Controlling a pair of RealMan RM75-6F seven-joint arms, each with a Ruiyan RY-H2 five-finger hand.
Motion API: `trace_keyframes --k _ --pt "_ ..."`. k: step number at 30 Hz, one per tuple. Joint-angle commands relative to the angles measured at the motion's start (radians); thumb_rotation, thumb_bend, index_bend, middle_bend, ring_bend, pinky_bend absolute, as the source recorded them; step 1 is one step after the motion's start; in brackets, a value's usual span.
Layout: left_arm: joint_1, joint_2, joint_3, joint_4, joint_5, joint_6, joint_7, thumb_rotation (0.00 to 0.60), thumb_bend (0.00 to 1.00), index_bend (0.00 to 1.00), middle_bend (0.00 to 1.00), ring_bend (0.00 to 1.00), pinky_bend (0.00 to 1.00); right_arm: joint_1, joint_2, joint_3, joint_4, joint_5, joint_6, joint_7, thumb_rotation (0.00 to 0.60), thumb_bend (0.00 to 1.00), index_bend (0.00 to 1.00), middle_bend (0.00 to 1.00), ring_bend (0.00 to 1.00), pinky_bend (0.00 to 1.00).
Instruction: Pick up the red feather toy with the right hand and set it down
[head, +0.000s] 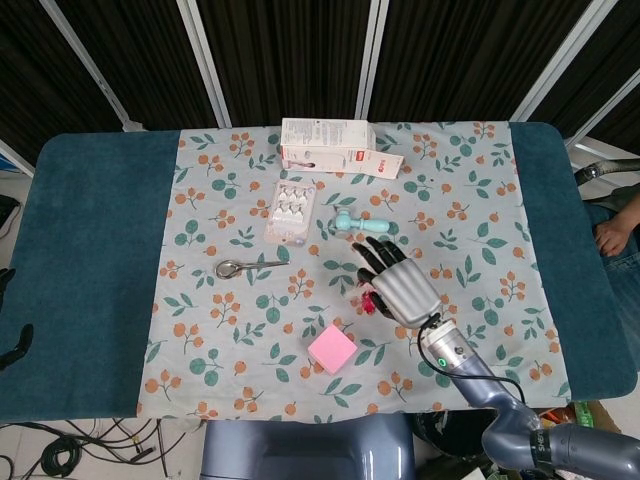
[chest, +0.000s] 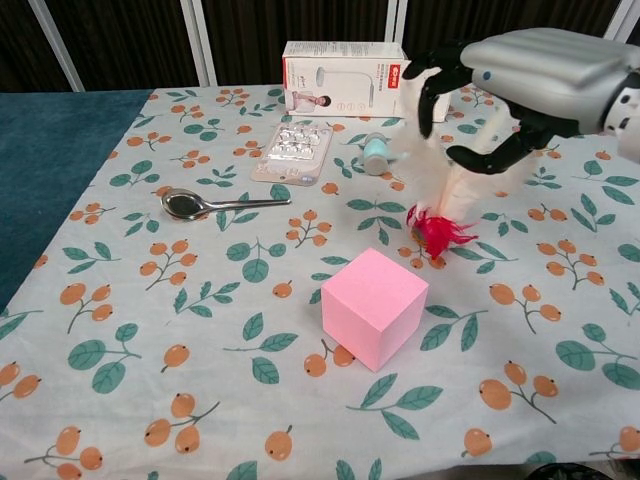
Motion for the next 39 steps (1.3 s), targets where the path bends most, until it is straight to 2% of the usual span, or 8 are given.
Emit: trace_keyframes --k 1,7,14,19,25,32,39 --pt "0.0 0.001 0.0 0.0 -0.001 -0.001 -0.002 0.6 0.39 0.06 0.08 0.0 0.0 0.026 -0.02 0.006 -0.02 0.03 -0.017 -0.055 0.6 0.35 0.02 0.05 0.04 0.14" --pt "0.002 0.002 -0.001 0.0 -0.005 0.0 -0.003 0.6 0.39 0.06 0.08 0.0 0.0 0.038 -0.011 0.015 -0.076 0.065 -0.001 -0.126 0.6 0.34 0.0 0.04 0.03 0.14" --pt "0.003 0.002 0.0 0.0 -0.003 0.002 0.0 0.6 0.39 0.06 0.08 0.0 0.0 0.007 0.071 0.03 -0.213 0.065 0.064 -0.122 0.6 0.32 0.0 0.04 0.03 0.14" --pt "0.002 0.0 0.0 -0.001 -0.002 0.002 0.003 0.6 0.39 0.06 0.08 0.0 0.0 -0.068 0.2 0.029 -0.343 0.065 0.136 -0.057 0.6 0.3 0.0 0.04 0.03 0.14" --pt "0.002 -0.001 0.001 -0.002 0.001 0.004 0.008 0.6 0.39 0.06 0.08 0.0 0.0 -0.17 0.36 -0.009 -0.415 0.094 0.186 0.038 0.6 0.27 0.0 0.04 0.03 0.14" --pt "0.002 -0.002 0.002 -0.003 0.005 0.007 0.012 0.6 0.39 0.06 0.08 0.0 0.0 -0.287 0.45 -0.068 -0.327 0.003 0.282 0.21 0.6 0.25 0.0 0.04 0.03 0.14" --pt "0.003 -0.003 0.003 -0.006 0.009 0.011 0.016 0.6 0.39 0.06 0.08 0.0 0.0 -0.394 0.428 -0.136 -0.139 -0.104 0.408 0.296 0.6 0.25 0.0 0.04 0.03 0.14"
